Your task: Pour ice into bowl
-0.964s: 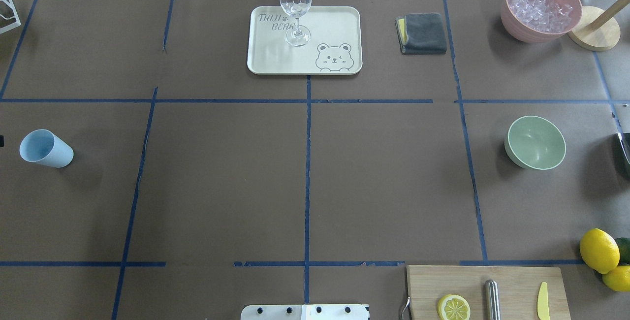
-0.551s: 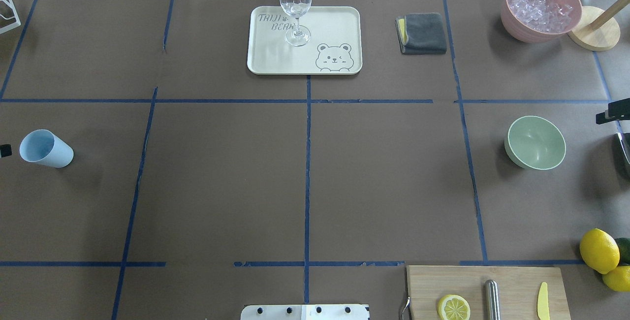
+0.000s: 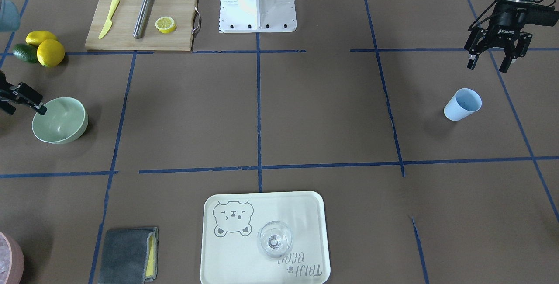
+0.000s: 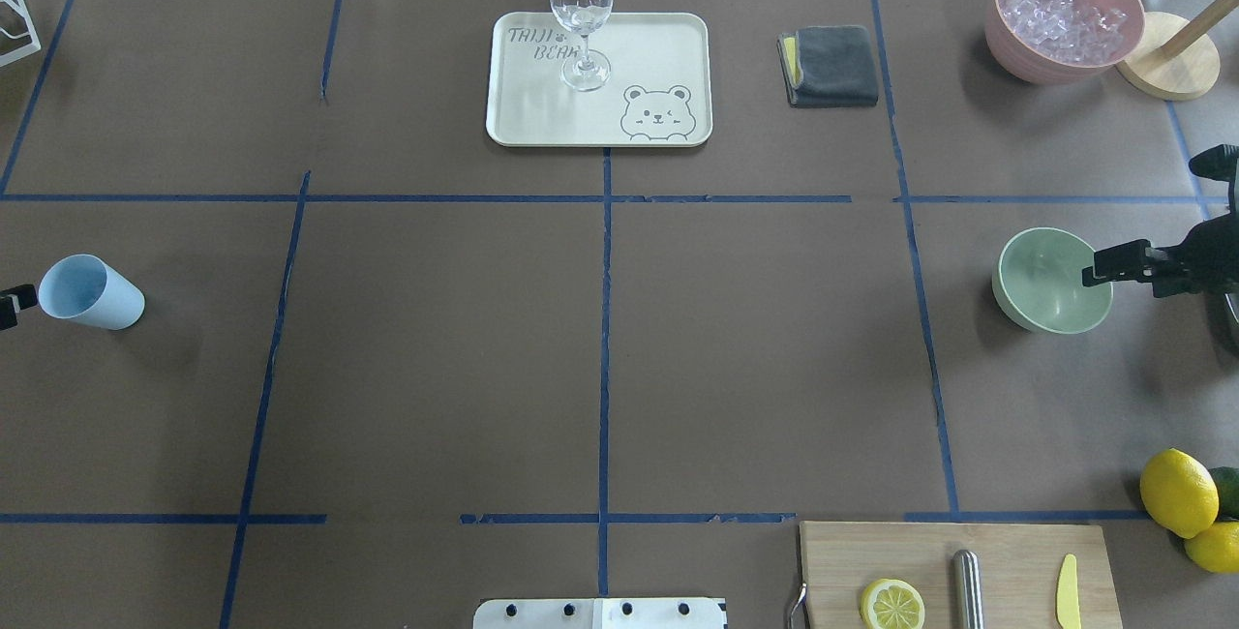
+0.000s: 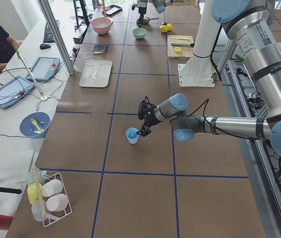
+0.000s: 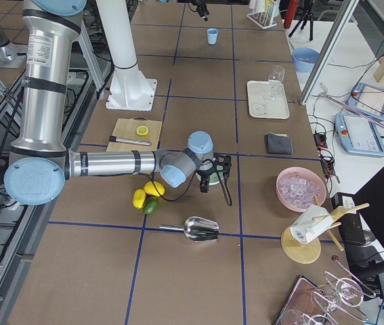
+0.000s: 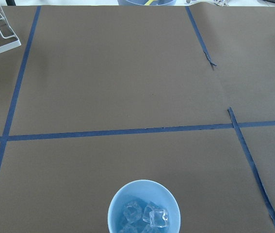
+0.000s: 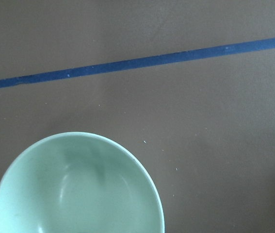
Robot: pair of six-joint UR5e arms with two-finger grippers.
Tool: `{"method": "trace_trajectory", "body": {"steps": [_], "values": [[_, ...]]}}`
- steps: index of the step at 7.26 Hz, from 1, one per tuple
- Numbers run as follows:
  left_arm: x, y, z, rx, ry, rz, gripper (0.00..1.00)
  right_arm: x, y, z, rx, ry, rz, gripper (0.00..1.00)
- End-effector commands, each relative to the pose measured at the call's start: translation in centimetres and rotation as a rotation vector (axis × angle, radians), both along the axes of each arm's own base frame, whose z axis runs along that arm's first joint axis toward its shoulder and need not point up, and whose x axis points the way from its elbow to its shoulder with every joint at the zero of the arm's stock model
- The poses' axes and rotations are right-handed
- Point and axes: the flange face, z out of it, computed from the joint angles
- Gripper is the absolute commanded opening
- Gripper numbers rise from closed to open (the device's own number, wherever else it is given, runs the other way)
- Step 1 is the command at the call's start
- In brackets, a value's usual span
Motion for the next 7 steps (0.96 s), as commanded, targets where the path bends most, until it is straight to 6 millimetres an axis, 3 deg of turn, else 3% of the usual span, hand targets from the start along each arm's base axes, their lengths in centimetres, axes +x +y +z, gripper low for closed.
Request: {"method": "trace_trajectory", "body": {"steps": [1, 2, 3, 4, 6, 7], "values": [[0.0, 0.0, 0.0, 0.003, -0.004, -0.007, 1.0, -2.0, -0.6, 1.9, -0.021, 0.027, -0.019, 1.0], [0.0, 0.0, 0.0, 0.004, -0.004, -0.009, 1.0, -2.3, -1.0, 1.9, -0.026, 0.024, -0.018, 0.8], [0.0, -0.1, 0.0, 0.006, -0.006, -0.014, 1.0, -2.3, -1.0, 1.8, -0.022, 0.023, -0.022, 0.19], [0.0, -0.1, 0.0, 0.007, -0.005, -0.015, 1.0, -2.4, -1.0, 1.6, -0.018, 0.017, -0.028, 0.0], [0.3, -0.1, 0.1, 0.024, -0.022, -0.038, 1.0, -2.5, -1.0, 0.8, -0.013, 0.002, -0.033, 0.0], [0.4, -0.1, 0.2, 0.028, -0.024, -0.041, 1.0, -2.7, -0.6, -0.7, -0.027, -0.058, -0.076, 0.0]]}}
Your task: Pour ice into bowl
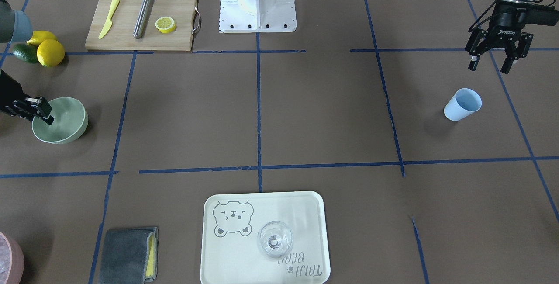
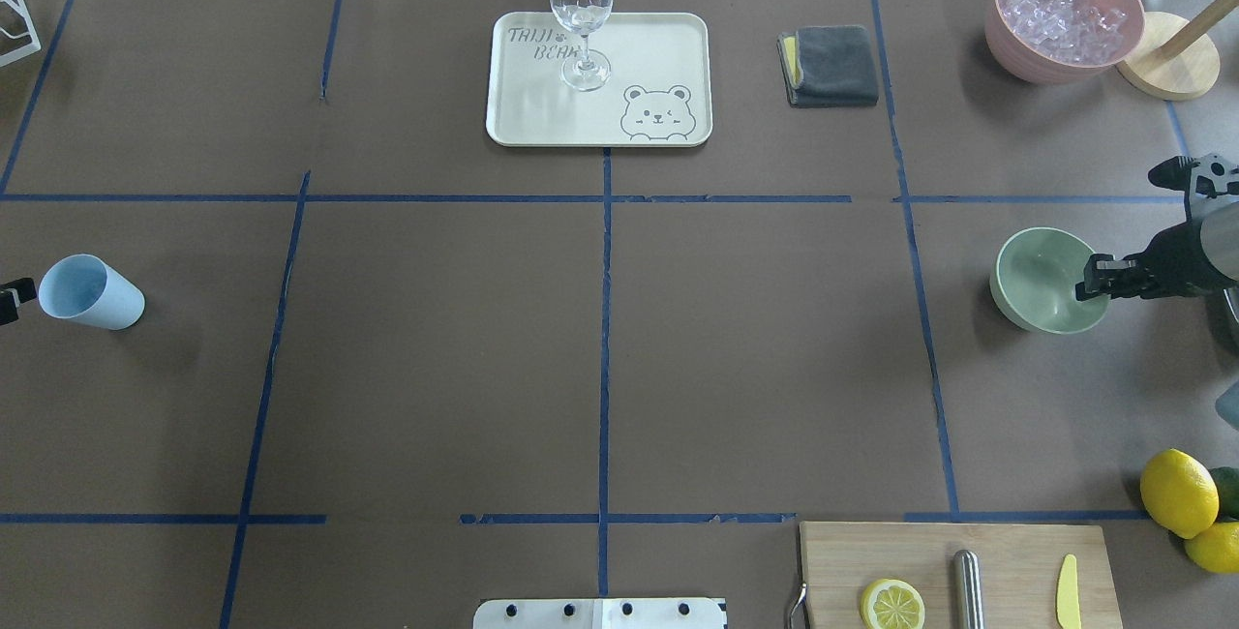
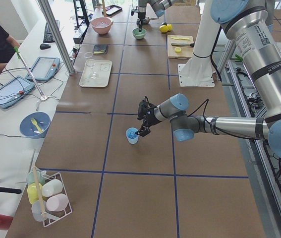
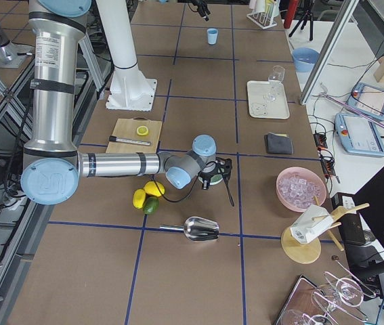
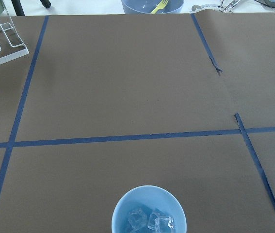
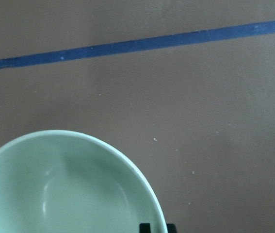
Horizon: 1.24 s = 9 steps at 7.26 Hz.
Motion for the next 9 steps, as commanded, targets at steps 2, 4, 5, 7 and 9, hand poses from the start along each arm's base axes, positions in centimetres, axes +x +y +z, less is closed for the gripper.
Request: {"method": "trace_trajectory", "body": {"steps": [2, 4, 5, 7, 9], "values": [[2.0, 1.5, 0.7, 0.003, 0.002, -0.04, 1.0, 0.8, 0.4, -4.8, -0.004, -0.123, -0.054, 0.0], [1.9, 2.7, 1.0, 0.023, 0.015, -0.048, 1.0, -0.1, -1.6, -9.6, -0.07, -0.209, -0.021, 0.0], [3.4, 3.4, 2.6, 0.004, 0.01, -0.074, 1.0, -1.0, -3.1, -13.5, -0.102, -0.247, 0.013, 0.0], [6.7, 5.3, 5.9, 0.001, 0.009, -0.149, 1.0, -4.3, -6.6, -22.4, -0.175, -0.281, 0.058, 0.0], [8.3, 4.5, 6.3, 0.062, -0.001, -0.223, 1.0, -10.5, -7.2, -29.9, -0.247, -0.288, 0.045, 0.0]]}}
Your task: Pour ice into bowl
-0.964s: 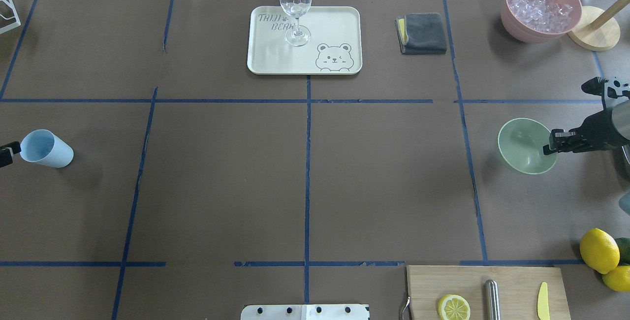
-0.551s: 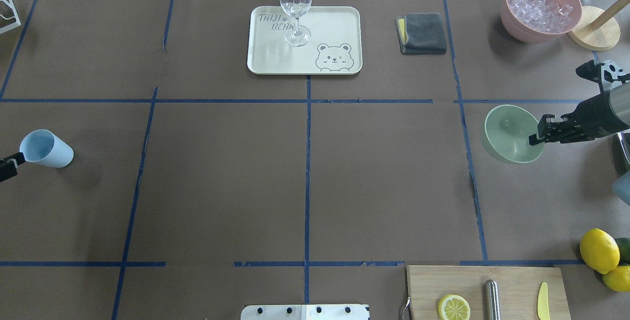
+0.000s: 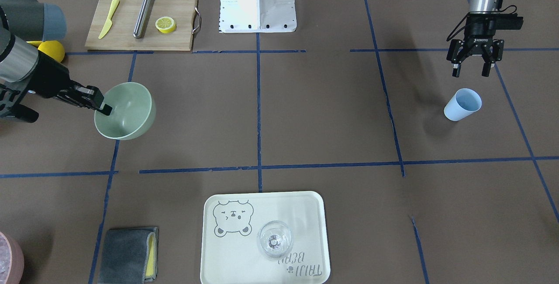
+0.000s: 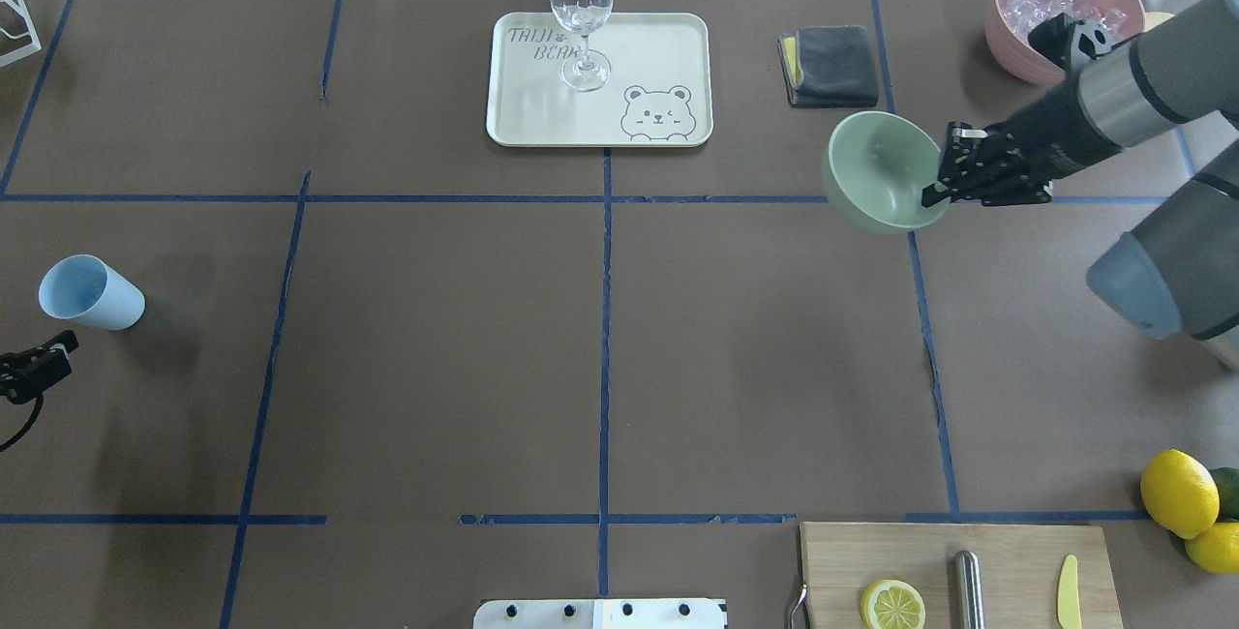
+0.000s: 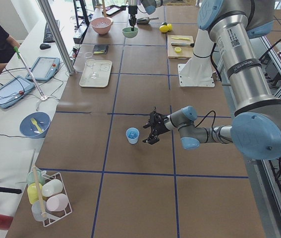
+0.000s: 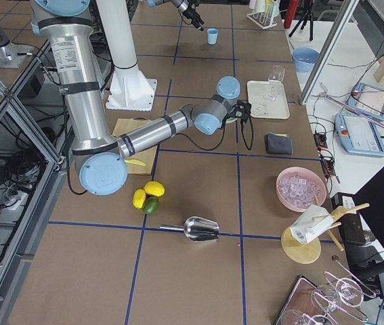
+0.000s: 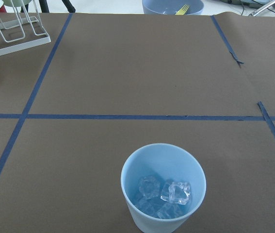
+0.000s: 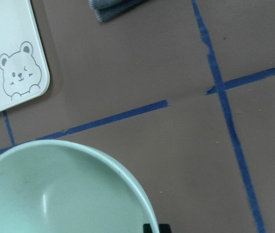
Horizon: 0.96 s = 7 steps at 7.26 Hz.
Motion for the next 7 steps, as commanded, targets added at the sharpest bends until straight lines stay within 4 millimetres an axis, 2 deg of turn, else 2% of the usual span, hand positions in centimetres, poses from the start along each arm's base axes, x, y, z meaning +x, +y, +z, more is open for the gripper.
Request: {"method": "trace_trajectory", "body": {"steps": [1, 3, 4, 6, 7], "values": [[2.3, -1.0, 0.2, 0.057, 0.003, -0.076, 1.0, -6.2, 0.3, -7.3, -0.065, -0.011, -0.001, 0.0], [3.6, -1.8, 1.2, 0.093, -0.019, -0.132, 1.0, -10.1, 1.8, -10.3, -0.081, -0.023, 0.002, 0.0], [4.7, -2.4, 1.6, 0.105, -0.021, -0.15, 1.0, -11.8, 2.4, -11.4, -0.085, -0.018, -0.002, 0.0], [7.3, -3.4, 2.6, 0.125, -0.032, -0.18, 1.0, -16.3, 4.2, -14.8, -0.085, 0.003, 0.012, 0.0], [8.0, -3.7, 3.1, 0.133, -0.042, -0.193, 1.0, -17.8, 5.0, -16.1, -0.077, 0.002, 0.03, 0.0]]}}
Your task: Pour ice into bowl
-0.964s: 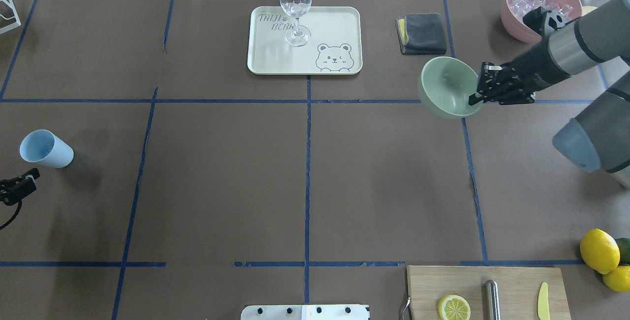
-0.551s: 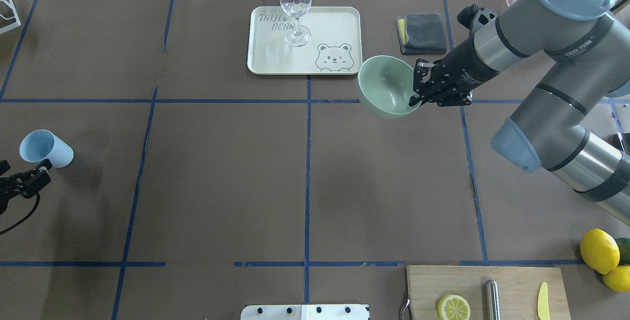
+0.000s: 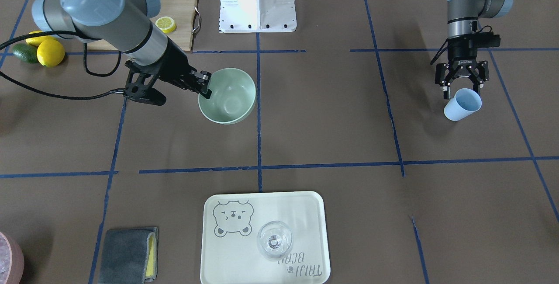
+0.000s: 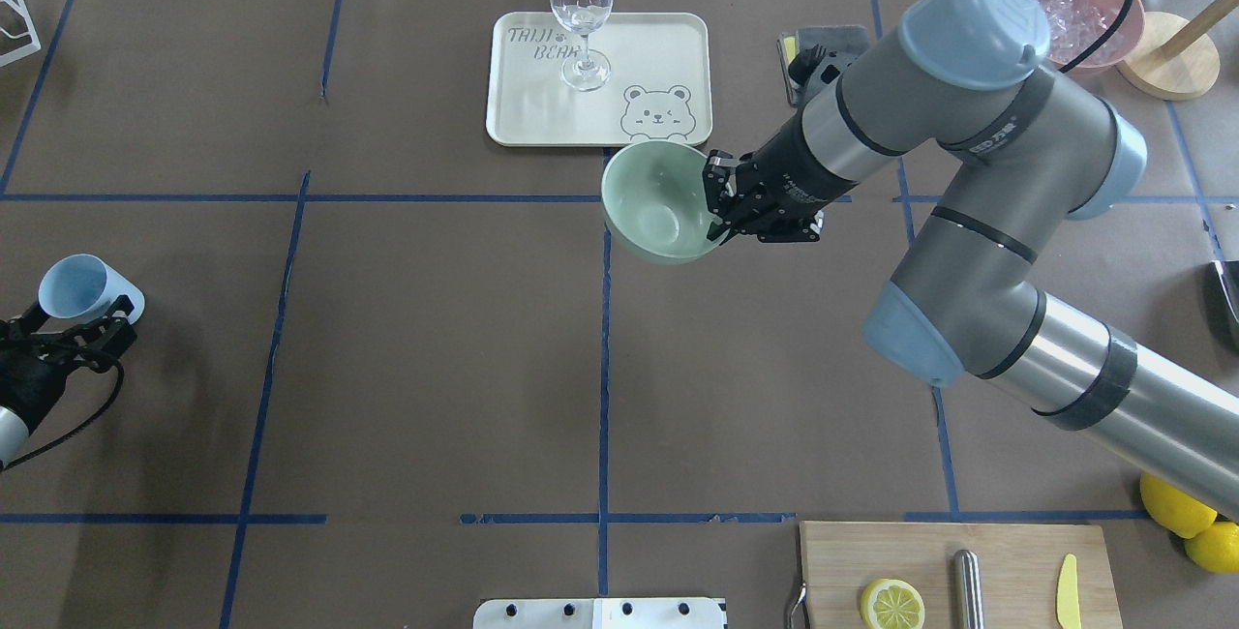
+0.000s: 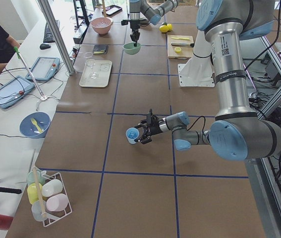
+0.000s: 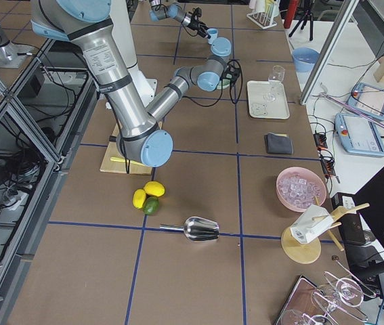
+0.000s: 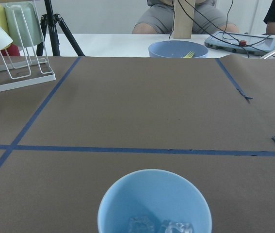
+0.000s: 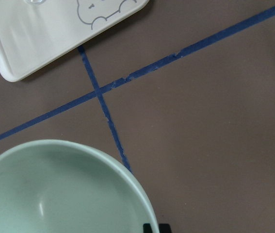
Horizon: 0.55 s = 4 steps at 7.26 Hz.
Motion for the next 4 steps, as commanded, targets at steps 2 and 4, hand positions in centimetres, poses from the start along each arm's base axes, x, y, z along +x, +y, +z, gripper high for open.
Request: {"method": "trace_trajectory", "body": {"steps": [2, 4], "values": [[1.2, -0.7, 1.8, 0.022, -0.038, -0.042, 1.0, -5.3, 3.0, -3.1, 0.025, 0.01, 0.022, 0.0], [1.4, -0.8, 1.7, 0.024, -0.037, -0.042, 1.0, -8.3, 2.8, -3.9, 0.017, 0.027, 0.03, 0.0]]}}
